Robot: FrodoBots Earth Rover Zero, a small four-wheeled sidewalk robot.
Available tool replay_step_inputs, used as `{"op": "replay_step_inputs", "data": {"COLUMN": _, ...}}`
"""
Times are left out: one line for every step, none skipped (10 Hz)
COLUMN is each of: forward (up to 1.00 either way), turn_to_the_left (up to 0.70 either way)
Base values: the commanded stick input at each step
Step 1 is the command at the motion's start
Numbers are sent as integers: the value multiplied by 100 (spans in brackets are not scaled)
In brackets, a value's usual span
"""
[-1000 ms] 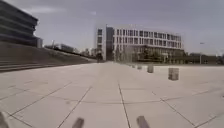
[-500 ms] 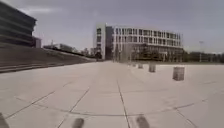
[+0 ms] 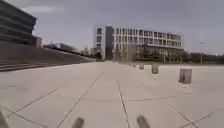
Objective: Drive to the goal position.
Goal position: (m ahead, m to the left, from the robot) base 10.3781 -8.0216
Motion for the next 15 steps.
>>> {"op": "replay_step_inputs", "data": {"forward": 70, "turn_to_the_left": 0}}
{"op": "replay_step_inputs", "data": {"forward": 70, "turn_to_the_left": 0}}
{"op": "replay_step_inputs", "data": {"forward": 70, "turn_to_the_left": 0}}
{"op": "replay_step_inputs", "data": {"forward": 70, "turn_to_the_left": 0}}
{"op": "replay_step_inputs", "data": {"forward": 70, "turn_to_the_left": 0}}
{"op": "replay_step_inputs", "data": {"forward": 70, "turn_to_the_left": 0}}
{"op": "replay_step_inputs", "data": {"forward": 70, "turn_to_the_left": 0}}
{"op": "replay_step_inputs", "data": {"forward": 70, "turn_to_the_left": 0}}
{"op": "replay_step_inputs", "data": {"forward": 70, "turn_to_the_left": 0}}
{"op": "replay_step_inputs", "data": {"forward": 70, "turn_to_the_left": 0}}
{"op": "replay_step_inputs", "data": {"forward": 70, "turn_to_the_left": 0}}
{"op": "replay_step_inputs", "data": {"forward": 70, "turn_to_the_left": 0}}
{"op": "replay_step_inputs", "data": {"forward": 70, "turn_to_the_left": 0}}
{"op": "replay_step_inputs", "data": {"forward": 70, "turn_to_the_left": 0}}
{"op": "replay_step_inputs", "data": {"forward": 70, "turn_to_the_left": 0}}
